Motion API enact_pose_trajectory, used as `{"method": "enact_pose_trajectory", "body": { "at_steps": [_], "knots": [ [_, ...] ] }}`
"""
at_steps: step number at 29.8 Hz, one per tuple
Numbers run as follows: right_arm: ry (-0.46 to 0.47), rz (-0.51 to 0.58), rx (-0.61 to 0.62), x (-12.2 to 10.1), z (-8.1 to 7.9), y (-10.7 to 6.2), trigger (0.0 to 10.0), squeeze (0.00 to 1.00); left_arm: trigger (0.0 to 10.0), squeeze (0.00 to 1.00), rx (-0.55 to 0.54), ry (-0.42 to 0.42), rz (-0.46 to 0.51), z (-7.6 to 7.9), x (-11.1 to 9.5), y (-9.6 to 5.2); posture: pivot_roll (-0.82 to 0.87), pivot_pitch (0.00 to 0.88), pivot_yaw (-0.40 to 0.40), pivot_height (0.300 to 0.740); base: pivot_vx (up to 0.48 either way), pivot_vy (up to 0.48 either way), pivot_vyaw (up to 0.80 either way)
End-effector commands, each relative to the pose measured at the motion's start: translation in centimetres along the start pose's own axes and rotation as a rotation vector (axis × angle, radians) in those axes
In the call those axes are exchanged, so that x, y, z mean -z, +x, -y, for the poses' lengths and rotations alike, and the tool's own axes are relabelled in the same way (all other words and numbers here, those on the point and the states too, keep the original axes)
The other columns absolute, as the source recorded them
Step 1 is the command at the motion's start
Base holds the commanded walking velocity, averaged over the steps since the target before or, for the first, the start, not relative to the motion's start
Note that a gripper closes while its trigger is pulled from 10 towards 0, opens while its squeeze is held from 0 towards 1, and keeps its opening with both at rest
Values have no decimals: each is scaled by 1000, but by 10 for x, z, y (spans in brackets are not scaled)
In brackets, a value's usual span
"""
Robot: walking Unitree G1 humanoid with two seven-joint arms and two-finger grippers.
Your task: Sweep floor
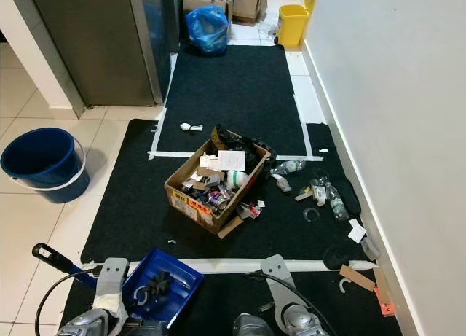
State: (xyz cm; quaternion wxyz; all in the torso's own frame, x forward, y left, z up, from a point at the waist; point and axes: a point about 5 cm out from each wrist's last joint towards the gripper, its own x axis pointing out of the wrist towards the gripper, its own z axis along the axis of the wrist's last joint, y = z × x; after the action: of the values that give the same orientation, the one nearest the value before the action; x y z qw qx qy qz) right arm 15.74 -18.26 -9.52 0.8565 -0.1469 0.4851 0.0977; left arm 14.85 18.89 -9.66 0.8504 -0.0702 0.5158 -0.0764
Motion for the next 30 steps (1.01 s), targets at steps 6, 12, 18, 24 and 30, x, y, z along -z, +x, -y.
{"method": "enact_pose_trajectory", "body": {
  "at_steps": [6, 12, 18, 24, 30],
  "knots": [
    [-16, -45, 3, 7, 1, -1, 10000, 0, 10000, 0, 12, -1, -11, 4, 2, 1, 152, 0, -23, 740, 0, 0, 0],
    [-12, -48, 2, 8, 0, -1, 10000, 0, 10000, 0, 9, -16, -10, 4, 4, 1, 152, 0, -21, 740, 0, 0, 0],
    [-9, -49, 0, 9, -1, -1, 10000, 0, 10000, 0, 9, -16, -12, 3, 5, 1, 149, 0, -19, 740, 0, 0, 0],
    [-5, -50, 0, 10, -2, -1, 10000, 0, 10000, 0, 8, -17, -14, 3, 5, 0, 148, 0, -17, 740, 0, 0, 0],
    [-4, -50, 0, 10, -3, -1, 10000, 0, 10000, 0, 7, -12, -15, 2, 5, 0, 152, 0, -15, 740, 0, 0, 0]
  ]
}}
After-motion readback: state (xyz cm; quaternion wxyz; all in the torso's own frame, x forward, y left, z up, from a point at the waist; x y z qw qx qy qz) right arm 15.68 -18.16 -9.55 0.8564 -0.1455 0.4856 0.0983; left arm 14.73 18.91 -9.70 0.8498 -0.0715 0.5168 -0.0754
